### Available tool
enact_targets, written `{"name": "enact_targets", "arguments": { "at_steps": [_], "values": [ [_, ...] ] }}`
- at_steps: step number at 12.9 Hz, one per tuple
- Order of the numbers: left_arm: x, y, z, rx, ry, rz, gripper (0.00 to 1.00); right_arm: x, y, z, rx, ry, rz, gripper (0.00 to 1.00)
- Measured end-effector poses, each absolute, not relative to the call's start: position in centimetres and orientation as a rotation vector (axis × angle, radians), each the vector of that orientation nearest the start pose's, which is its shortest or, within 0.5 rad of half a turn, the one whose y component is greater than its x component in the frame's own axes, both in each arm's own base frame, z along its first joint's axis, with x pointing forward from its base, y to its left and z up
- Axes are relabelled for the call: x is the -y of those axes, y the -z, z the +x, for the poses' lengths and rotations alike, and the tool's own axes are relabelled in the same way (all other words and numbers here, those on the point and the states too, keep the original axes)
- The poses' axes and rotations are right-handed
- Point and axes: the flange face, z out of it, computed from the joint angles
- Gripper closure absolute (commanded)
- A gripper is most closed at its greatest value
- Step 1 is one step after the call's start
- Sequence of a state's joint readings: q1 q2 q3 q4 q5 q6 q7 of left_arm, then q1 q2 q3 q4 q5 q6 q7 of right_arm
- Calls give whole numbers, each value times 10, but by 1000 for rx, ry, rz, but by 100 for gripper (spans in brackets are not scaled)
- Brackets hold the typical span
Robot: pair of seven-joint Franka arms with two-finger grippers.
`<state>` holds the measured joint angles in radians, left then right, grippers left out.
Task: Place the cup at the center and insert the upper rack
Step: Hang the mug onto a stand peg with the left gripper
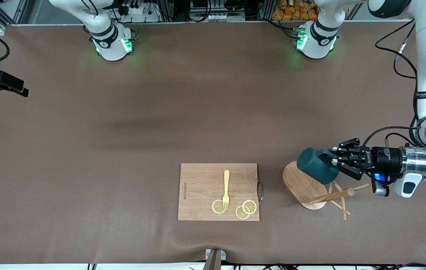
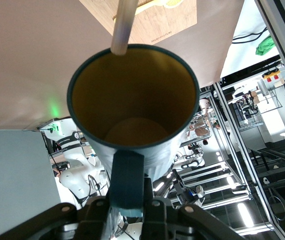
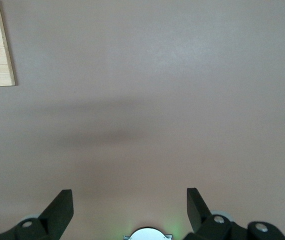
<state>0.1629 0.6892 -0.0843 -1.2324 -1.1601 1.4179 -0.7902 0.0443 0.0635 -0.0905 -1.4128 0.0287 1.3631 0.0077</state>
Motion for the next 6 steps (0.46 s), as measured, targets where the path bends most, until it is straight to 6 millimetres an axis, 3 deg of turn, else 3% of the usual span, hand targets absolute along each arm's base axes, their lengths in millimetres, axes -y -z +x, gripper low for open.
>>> {"name": "enact_targets", "arguments": {
  "at_steps": [6],
  "values": [
    [9, -382, 713, -959, 943, 1688, 100, 18, -646, 552, -73, -169, -3112, 0]
  ]
}}
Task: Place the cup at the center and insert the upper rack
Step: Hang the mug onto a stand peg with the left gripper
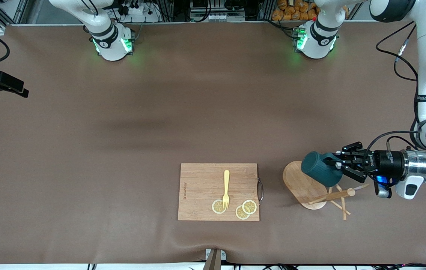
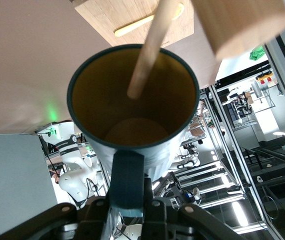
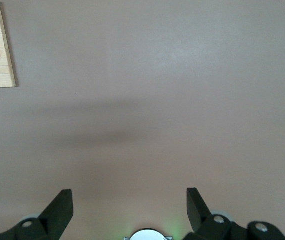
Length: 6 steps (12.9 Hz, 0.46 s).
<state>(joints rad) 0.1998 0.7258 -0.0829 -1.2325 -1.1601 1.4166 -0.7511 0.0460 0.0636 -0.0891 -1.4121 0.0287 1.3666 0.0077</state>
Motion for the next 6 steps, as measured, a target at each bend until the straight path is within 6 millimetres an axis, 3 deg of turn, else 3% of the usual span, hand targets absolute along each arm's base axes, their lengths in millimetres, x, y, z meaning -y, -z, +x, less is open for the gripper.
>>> {"name": "enact_targets", "arguments": {
  "at_steps": [6],
  "values": [
    [7, -370, 714, -962, 954, 1680, 100, 14, -646, 553, -61, -164, -3112, 0]
  ]
}}
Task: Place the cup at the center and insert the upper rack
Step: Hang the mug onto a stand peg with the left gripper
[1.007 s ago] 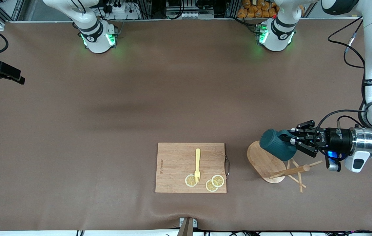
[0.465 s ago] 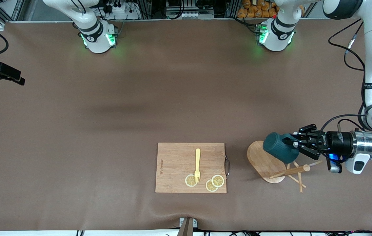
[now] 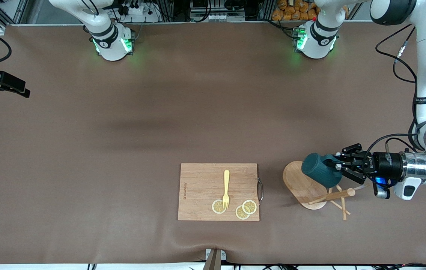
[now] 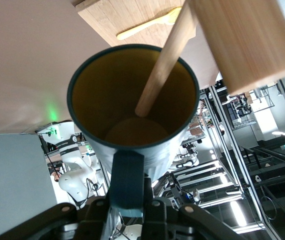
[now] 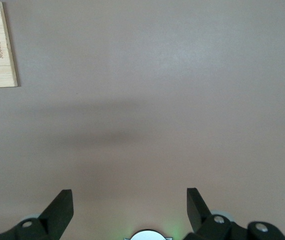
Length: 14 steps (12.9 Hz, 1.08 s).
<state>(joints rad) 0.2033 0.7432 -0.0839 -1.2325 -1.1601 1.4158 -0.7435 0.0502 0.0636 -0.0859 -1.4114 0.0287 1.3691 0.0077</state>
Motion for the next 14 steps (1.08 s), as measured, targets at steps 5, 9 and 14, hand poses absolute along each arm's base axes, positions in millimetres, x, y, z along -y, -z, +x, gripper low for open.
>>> {"name": "enact_targets", "arguments": {
  "at_steps": [5, 9, 14],
  "values": [
    [0, -362, 714, -965, 951, 1672, 100, 12, -652, 553, -54, -141, -3114, 0],
    [-3, -356, 715, -961, 950, 1669, 100, 12, -656, 553, -53, -128, -3114, 0],
    [-6, -353, 715, -956, 943, 1667, 100, 7, -657, 553, -40, -124, -3114, 0]
  ]
}}
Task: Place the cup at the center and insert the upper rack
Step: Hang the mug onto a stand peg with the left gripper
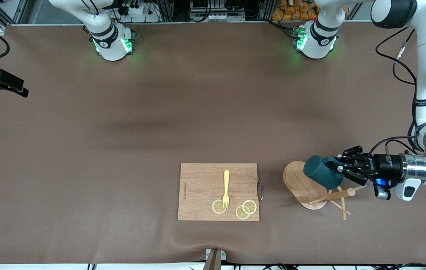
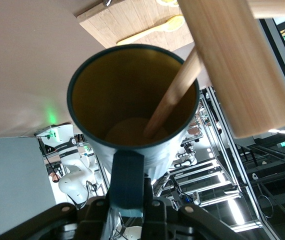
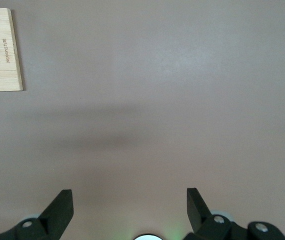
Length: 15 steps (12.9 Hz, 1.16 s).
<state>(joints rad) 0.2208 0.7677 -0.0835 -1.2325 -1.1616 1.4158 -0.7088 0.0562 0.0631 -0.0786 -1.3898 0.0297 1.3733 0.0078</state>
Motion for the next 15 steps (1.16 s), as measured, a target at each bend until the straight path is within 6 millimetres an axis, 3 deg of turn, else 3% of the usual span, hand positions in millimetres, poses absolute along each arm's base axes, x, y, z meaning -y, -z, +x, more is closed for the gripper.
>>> {"name": "enact_targets", "arguments": {
  "at_steps": [15],
  "values": [
    [-22, -329, 718, -939, 930, 1584, 100, -2, -660, 553, -15, -111, -3115, 0]
  ]
}}
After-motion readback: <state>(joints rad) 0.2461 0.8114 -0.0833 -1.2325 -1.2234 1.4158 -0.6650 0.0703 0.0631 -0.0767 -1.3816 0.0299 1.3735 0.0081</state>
